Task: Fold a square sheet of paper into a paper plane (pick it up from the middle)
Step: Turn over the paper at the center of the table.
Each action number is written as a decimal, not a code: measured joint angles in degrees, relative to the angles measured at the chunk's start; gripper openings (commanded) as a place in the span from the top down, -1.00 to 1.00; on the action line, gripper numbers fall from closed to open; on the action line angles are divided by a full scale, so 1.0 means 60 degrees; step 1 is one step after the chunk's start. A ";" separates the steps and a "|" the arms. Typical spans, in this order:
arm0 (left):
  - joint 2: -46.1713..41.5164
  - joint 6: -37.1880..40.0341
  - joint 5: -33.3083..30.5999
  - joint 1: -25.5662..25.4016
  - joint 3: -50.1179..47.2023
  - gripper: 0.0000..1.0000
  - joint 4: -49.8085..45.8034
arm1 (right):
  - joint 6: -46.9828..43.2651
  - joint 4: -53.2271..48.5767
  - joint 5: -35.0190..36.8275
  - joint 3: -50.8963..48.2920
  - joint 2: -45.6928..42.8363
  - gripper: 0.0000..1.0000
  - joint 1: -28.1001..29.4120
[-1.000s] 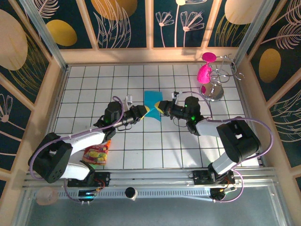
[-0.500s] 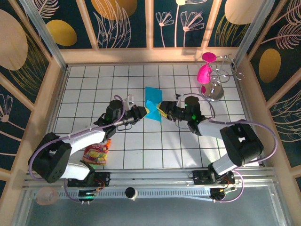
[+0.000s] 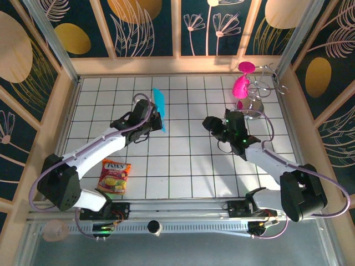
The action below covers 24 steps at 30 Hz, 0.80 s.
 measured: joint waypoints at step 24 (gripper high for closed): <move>0.4972 0.0273 -0.1279 -0.2106 0.2641 0.00 -0.1705 | 0.0437 -0.1475 0.1220 -0.0688 -0.0943 -0.14 -0.1100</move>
